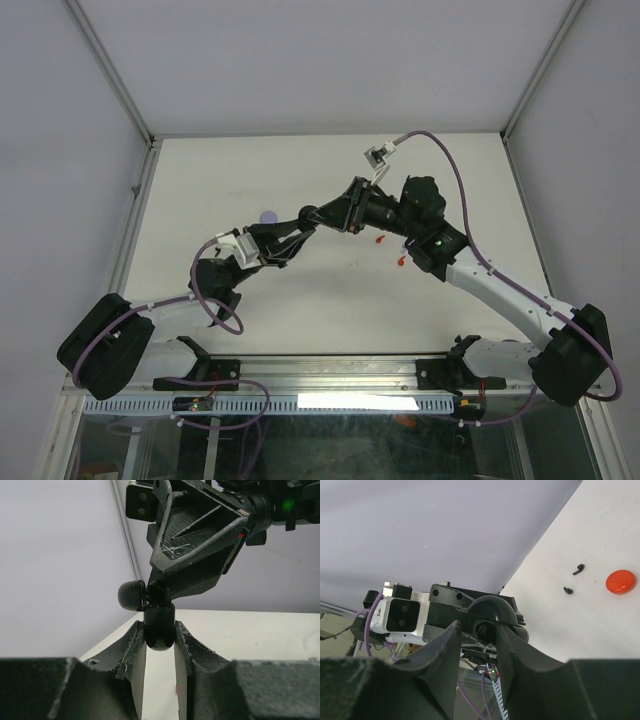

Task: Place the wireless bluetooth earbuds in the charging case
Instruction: Place the earbud in the charging case.

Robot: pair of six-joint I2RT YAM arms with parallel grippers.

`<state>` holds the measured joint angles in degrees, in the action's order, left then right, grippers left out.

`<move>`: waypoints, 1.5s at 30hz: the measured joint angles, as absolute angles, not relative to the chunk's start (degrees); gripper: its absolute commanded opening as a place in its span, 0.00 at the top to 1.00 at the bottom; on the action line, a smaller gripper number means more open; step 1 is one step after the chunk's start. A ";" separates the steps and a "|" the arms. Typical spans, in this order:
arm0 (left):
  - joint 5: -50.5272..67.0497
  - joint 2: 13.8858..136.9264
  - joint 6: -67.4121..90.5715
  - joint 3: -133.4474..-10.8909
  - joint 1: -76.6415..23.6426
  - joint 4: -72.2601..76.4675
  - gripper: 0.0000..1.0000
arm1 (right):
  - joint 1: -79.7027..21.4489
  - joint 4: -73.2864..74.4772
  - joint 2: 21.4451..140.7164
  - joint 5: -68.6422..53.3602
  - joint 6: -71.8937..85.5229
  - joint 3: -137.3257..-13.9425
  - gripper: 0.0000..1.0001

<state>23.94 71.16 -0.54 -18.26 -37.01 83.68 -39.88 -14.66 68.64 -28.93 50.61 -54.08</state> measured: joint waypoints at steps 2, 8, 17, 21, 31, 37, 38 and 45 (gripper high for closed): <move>23.92 71.16 -0.40 -18.02 -37.01 83.68 1.00 | -40.03 -13.08 68.64 -28.93 48.77 -54.78 0.60; 23.90 71.16 -0.10 -17.65 -37.04 83.74 1.00 | -40.40 -6.13 68.64 -28.97 42.94 -58.37 0.57; 24.69 71.16 2.61 -16.08 -37.06 83.81 1.00 | -40.51 1.45 69.08 -31.73 33.34 -61.69 0.57; 25.69 71.16 3.97 -15.99 -37.06 83.83 1.00 | -40.69 3.38 69.38 -33.39 30.63 -62.50 0.57; 28.18 71.16 7.20 -15.99 -37.01 83.85 1.00 | -41.36 6.72 70.85 -36.86 24.99 -65.25 0.56; 30.48 71.13 9.78 -15.99 -36.62 83.88 1.00 | -41.52 8.23 70.87 -39.24 20.99 -65.58 0.55; 30.87 71.13 10.17 -15.99 -36.62 83.85 1.00 | -41.52 8.32 70.89 -39.75 20.40 -65.60 0.55; 35.70 71.13 13.02 -16.36 -36.64 83.85 1.00 | -42.11 9.06 71.37 -45.21 16.08 -66.26 0.55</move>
